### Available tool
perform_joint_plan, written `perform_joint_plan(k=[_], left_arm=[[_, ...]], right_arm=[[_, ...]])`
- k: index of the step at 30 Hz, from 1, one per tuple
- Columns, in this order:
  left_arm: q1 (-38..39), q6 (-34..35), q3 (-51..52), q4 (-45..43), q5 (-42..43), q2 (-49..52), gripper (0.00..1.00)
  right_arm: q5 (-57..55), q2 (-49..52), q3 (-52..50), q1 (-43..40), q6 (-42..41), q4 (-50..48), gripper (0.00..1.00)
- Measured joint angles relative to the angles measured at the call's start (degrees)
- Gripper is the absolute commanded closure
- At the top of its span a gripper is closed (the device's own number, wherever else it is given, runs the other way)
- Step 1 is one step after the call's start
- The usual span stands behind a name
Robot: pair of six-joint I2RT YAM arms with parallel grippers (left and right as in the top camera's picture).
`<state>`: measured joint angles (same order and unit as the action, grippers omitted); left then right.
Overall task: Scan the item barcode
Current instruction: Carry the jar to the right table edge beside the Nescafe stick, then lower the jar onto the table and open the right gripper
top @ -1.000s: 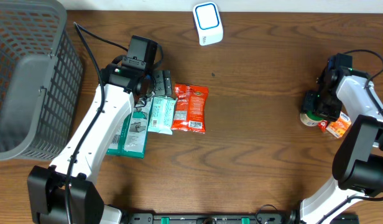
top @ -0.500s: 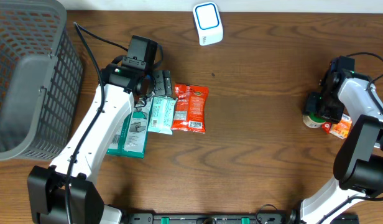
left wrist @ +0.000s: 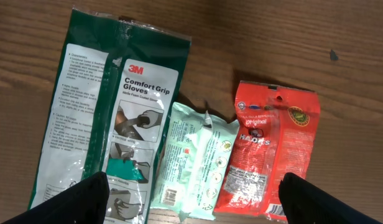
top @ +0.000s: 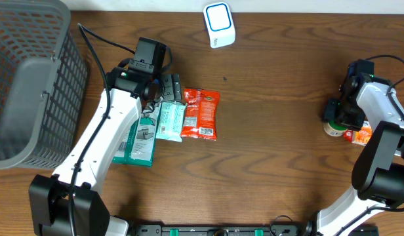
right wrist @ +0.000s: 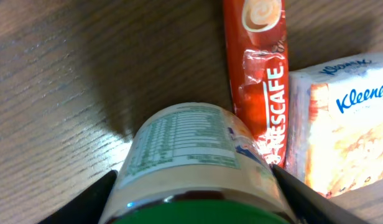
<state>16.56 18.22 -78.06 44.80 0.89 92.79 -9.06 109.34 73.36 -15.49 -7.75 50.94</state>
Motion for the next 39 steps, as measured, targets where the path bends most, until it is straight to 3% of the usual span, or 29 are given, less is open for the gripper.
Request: perform_joint_plan(k=[2,11,16,25,35,37,39], left_arm=[[0.00,0.00,0.00,0.00,0.00,0.00,0.12],[0.00,0.00,0.00,0.00,0.00,0.00,0.12],[0.00,0.00,0.00,0.00,0.00,0.00,0.12],[0.00,0.00,0.00,0.00,0.00,0.00,0.12],[0.00,0.00,0.00,0.00,0.00,0.00,0.12],[0.00,0.00,0.00,0.00,0.00,0.00,0.12],[0.00,0.00,0.00,0.00,0.00,0.00,0.12]], right_arm=[[-0.26,0.00,0.00,0.00,-0.07,0.02,0.01],[-0.50,0.00,0.02,-0.02,-0.15,0.57,0.01],[0.57,-1.09,1.99,0.00,-0.63,5.90,0.01],[4.55,-17.46,3.85,1.68,-0.76,6.14,0.01],[16.11,-16.50,3.37,11.37,9.77,3.82,0.02],[16.72,-15.04,3.32,12.41,11.28,3.80,0.18],[17.14,-13.00,3.28,12.79,13.09,3.65,0.42]])
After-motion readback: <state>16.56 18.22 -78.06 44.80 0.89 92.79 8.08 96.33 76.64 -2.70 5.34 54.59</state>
